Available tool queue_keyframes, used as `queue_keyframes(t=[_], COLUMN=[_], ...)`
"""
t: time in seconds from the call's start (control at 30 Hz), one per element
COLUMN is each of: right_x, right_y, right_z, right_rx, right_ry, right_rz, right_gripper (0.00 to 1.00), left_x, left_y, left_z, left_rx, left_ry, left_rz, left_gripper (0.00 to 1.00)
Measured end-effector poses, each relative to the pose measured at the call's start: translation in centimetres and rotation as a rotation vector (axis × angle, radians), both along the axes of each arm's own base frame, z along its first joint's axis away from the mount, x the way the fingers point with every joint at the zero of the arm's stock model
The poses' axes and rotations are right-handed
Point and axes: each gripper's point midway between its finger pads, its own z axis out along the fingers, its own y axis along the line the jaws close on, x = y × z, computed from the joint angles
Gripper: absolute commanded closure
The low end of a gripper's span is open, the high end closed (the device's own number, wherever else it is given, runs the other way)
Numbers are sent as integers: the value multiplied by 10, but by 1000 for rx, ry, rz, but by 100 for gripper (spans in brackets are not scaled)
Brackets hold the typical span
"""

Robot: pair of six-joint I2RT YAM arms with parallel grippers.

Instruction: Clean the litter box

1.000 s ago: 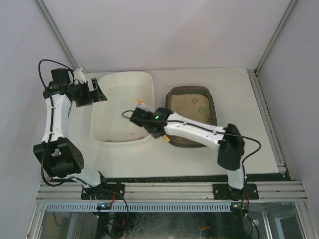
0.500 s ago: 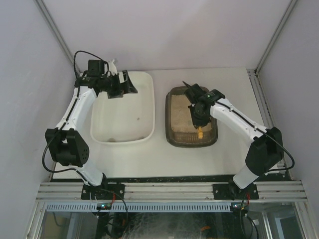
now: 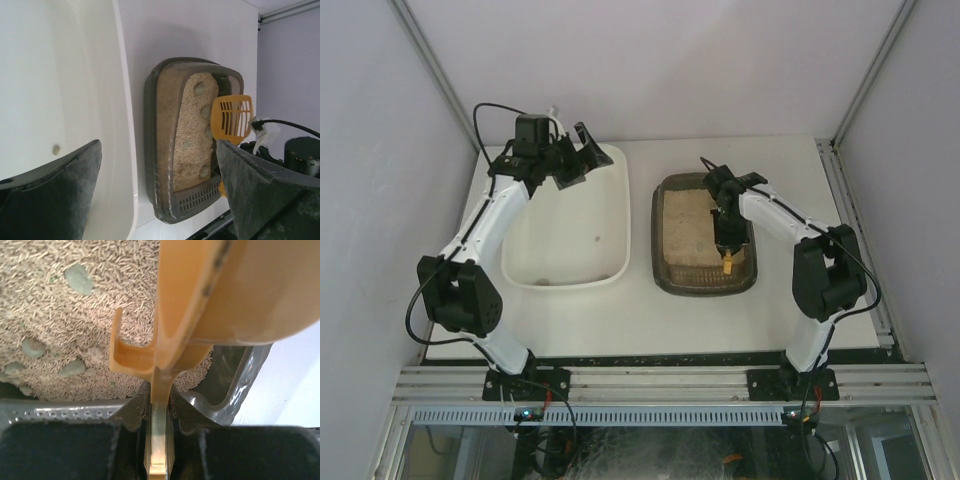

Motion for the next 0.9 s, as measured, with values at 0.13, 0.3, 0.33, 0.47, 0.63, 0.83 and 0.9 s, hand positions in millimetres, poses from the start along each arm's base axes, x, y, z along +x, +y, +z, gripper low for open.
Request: queue_keyframes(t=[0.13, 0.3, 0.33, 0.47, 0.63, 0.83, 0.9], right_x=[9, 26, 31, 45, 42, 43, 43], right_y=[-2, 3, 5, 10, 14, 15, 18], right_z=[-7, 3, 6, 6, -14, -19, -18], right_rx=[3, 52, 70, 106, 100, 102, 116], right_ry=[25, 0, -7, -2, 66, 75, 77], right_rz=[-21, -40, -44, -56, -55, -55, -54], right_gripper=[100, 100, 100, 100, 100, 100, 100], left_x=[0, 3, 2, 2, 0, -15, -16], left_y=[-9, -7, -7, -3, 10, 35, 46], left_z=[1, 1, 0, -4, -10, -15, -16], left_rx=[-12, -1, 4, 34, 119, 188, 189], left_ry=[0, -9, -10, -8, -19, -33, -33], left_rz=[18, 28, 27, 27, 40, 59, 78], left_gripper=[0, 0, 0, 0, 0, 0, 0])
